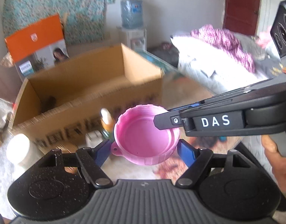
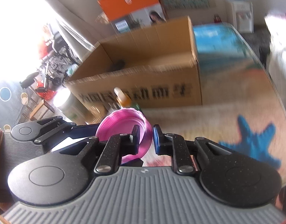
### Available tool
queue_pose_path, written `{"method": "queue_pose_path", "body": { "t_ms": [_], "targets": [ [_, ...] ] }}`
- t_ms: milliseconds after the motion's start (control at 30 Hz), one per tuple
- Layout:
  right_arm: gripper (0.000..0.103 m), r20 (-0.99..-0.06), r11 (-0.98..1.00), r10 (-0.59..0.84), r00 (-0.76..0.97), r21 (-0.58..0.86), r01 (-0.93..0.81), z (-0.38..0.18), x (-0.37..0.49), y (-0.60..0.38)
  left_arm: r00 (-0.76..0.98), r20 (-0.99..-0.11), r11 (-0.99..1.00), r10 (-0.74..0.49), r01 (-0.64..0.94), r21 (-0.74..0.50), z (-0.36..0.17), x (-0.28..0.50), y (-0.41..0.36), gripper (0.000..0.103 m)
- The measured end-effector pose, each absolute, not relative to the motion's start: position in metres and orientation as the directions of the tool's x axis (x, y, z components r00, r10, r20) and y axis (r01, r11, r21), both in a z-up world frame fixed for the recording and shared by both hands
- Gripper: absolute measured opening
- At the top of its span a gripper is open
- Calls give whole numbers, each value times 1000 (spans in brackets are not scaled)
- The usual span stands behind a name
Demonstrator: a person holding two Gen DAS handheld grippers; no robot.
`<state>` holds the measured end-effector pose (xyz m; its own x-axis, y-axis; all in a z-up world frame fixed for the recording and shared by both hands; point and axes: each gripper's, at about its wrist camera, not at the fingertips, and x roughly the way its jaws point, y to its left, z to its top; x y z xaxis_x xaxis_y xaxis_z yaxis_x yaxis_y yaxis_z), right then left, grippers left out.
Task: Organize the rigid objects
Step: 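Lift the pink cup off the table with the right tool, then carry the pink cup into the box and open the right tool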
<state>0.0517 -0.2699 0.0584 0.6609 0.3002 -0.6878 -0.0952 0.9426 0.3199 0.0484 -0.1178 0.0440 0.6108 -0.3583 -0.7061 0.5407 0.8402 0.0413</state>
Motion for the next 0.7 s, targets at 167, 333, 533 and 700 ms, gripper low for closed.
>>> {"method": "queue_pose_path", "body": {
  "t_ms": [167,333,533,700],
  "targets": [
    [15,-624,944,318,714,278,-178,103,70,-255,673,-650,861,-354,505,54,83,66,-101,79],
    [15,-598,938,347,723,236,-255,135,115,-237,691,-646,883,-325,466,55,110,108,-83,79],
    [15,-671,923,385,634,273,-271,136,199,-224,600,-745,893,-291,449,13,105,182,-69,79],
    [15,-764,916,402,504,334,-224,103,266,-220,435,-853,904,-287,419,-90,70,245,-59,79]
  ]
}}
